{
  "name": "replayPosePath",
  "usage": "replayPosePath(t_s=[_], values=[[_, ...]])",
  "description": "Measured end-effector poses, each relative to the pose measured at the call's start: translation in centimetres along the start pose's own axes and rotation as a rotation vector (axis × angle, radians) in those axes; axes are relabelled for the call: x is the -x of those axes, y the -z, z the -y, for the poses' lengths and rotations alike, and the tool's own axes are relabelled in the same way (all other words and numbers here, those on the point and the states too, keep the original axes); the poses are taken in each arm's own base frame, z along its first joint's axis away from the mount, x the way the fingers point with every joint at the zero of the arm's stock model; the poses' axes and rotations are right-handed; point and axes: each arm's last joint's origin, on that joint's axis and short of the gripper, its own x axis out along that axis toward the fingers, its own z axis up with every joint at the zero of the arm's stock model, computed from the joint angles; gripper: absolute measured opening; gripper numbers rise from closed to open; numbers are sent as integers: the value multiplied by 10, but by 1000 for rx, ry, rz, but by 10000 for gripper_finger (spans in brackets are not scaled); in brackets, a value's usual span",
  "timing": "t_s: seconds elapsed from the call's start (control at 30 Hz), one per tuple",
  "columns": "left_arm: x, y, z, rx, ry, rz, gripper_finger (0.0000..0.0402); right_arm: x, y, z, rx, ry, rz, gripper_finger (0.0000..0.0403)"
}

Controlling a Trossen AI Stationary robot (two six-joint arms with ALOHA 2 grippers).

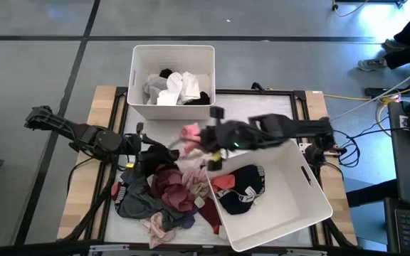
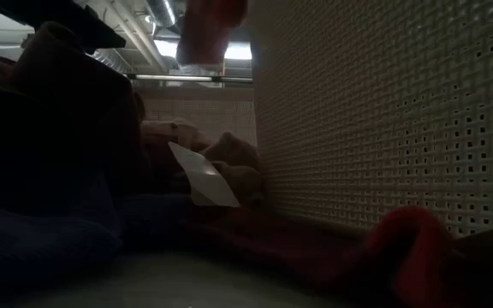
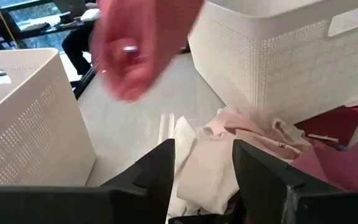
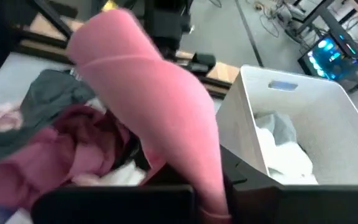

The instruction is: Sort clothes

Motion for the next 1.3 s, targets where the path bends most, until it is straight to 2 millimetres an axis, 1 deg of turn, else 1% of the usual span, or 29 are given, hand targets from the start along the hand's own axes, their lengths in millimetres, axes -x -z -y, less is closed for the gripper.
replayPosePath(t_s=[0.17,0.33,0.5,0.63,0.77,0.9,0.97,1.07,1.2,1.3], values=[[0,-1,0,7,0,6,153,50,1,-11,-37,20,1,7],[0,-1,0,10,-1,6,153,87,6,-28,-112,-67,-9,11],[0,-1,0,11,0,5,153,119,15,-49,-166,-134,-44,13],[-1,1,0,7,0,-3,153,135,23,-68,-207,-168,-90,13],[-1,1,1,2,0,-3,153,151,35,-84,-285,-185,-168,14],[-1,1,1,-2,0,0,153,154,48,-94,-356,-123,-250,14],[-1,1,1,-1,-1,0,153,152,53,-98,-359,-104,-257,14],[-1,1,1,-2,0,0,153,142,62,-105,-355,-75,-306,14],[-1,1,1,3,0,-2,153,117,78,-110,-359,-1,-402,15],[-1,1,1,-5,0,-2,153,90,93,-105,-424,56,-516,22]])
